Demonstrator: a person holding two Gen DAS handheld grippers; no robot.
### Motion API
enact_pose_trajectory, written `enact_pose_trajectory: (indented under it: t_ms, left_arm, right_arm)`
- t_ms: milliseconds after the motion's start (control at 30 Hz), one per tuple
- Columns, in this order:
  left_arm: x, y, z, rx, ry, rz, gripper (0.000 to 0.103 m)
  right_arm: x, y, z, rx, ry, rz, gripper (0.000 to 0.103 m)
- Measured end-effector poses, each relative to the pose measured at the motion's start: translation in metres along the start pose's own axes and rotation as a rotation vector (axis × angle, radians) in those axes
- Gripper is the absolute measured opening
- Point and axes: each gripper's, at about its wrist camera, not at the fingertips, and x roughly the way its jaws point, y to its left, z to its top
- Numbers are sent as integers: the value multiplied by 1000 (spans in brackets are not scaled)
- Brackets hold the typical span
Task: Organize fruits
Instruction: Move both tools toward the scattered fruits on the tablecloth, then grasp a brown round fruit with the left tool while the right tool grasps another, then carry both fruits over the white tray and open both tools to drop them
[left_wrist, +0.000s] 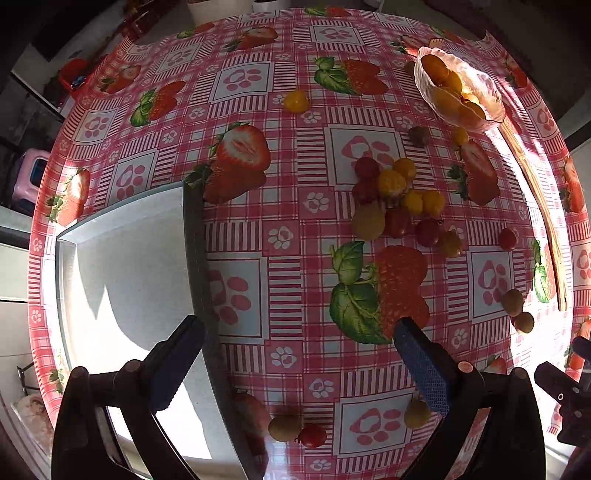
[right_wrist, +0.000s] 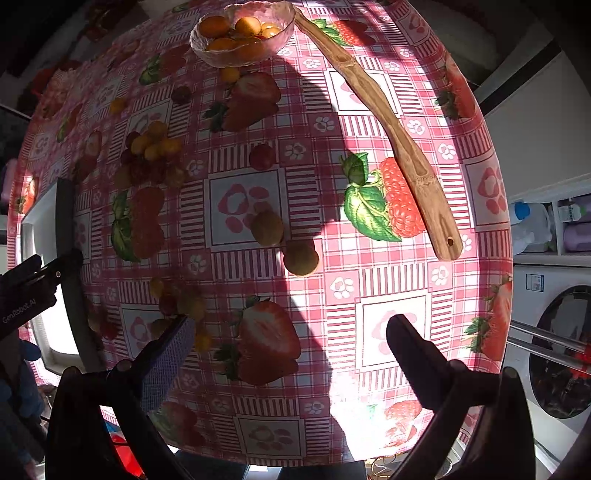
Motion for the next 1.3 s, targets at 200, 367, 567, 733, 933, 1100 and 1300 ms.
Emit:
enact_pose_trajectory:
  t_ms: [200,367,567,733,933,1100,1300]
  left_arm:
    - [17,-18,26,69,-63,5,102]
    - [33,-25,39,84,-58,0,92]
    - [44,-34,42,103,-46,-20,77]
    - [45,-41,40,88,-49,-38,63]
    - [39,-49,40,91,-72,-69,27]
    - [24,-40,34,55,-99,-111,27]
    - [-3,-24,18,23,-139,-140,27]
  right_arm:
    - [16,7,24,-48,-17,8,103]
    - [29,18,42,-107,-21,15,99]
    - [48,27,49,-155,2,18,80]
    - [60,34,48,-175,21,23,63]
    - [71,45,36,-204,9,-2,28]
    - [58,35,36,-159,5,54,28]
    - [36,29,28,-148,-6,99,28]
